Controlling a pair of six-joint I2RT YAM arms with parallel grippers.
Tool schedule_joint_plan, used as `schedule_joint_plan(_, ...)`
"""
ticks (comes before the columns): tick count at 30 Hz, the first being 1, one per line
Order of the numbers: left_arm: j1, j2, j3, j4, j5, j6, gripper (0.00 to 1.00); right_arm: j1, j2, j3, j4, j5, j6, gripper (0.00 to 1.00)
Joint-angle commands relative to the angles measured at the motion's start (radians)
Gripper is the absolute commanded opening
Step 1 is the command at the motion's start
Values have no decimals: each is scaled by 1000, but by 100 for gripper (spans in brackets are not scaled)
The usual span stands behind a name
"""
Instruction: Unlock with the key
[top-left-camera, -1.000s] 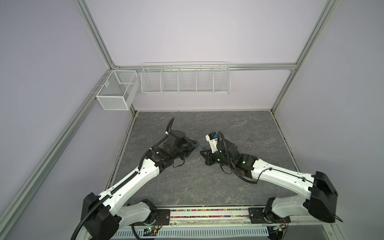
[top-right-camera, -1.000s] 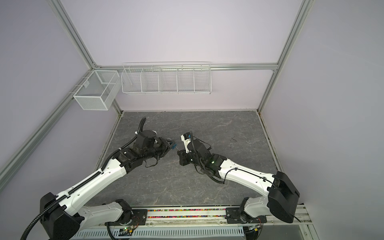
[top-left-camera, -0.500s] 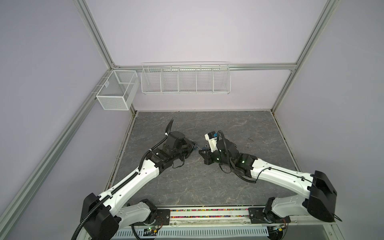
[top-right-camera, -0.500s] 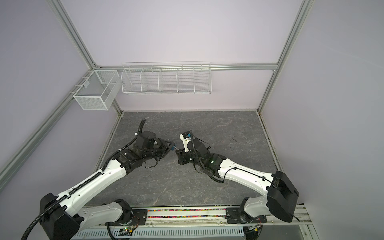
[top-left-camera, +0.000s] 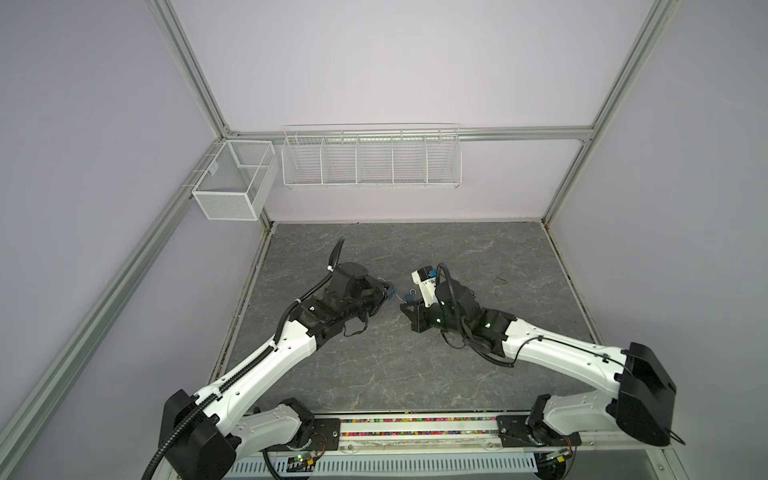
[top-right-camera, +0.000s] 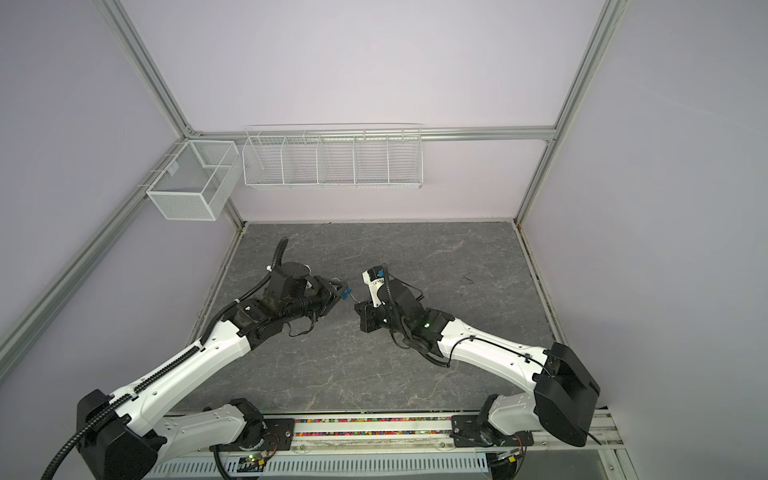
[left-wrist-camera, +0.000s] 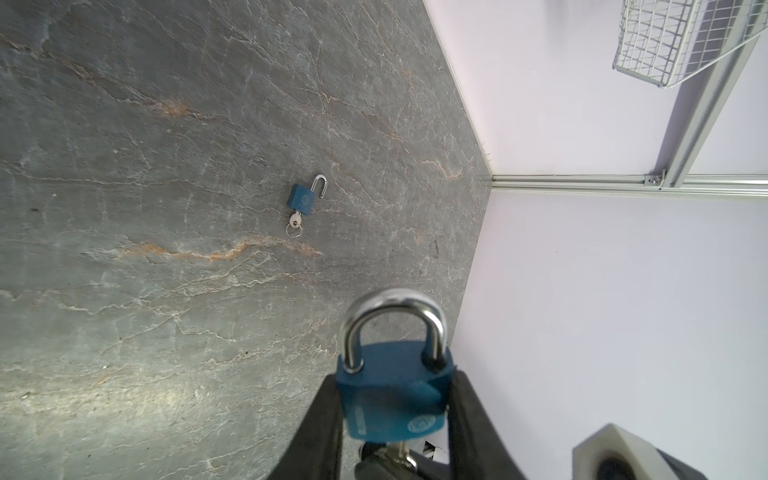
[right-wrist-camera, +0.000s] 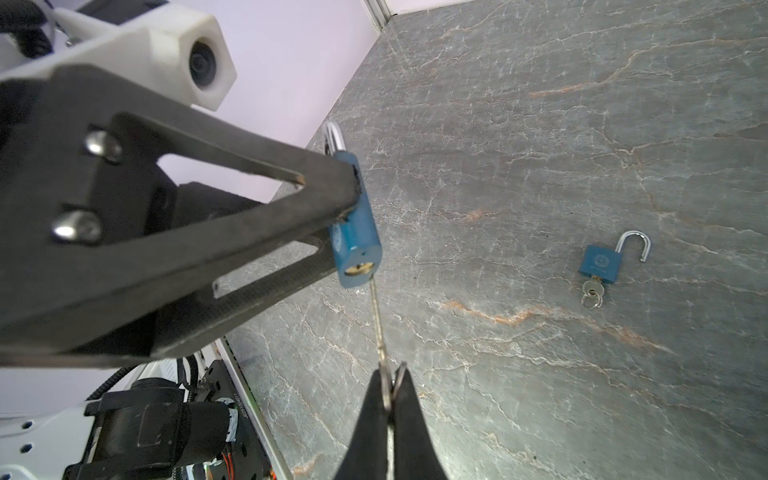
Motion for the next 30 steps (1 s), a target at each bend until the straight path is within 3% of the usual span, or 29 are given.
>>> schedule_joint_plan(1,5,-29,-3,32,-6,-21,0,-3,12,18,27,-48,2,6)
schedule_joint_plan(30,5,-8,5,36,-10,-21,0,-22,28,35,7,-61,39,6)
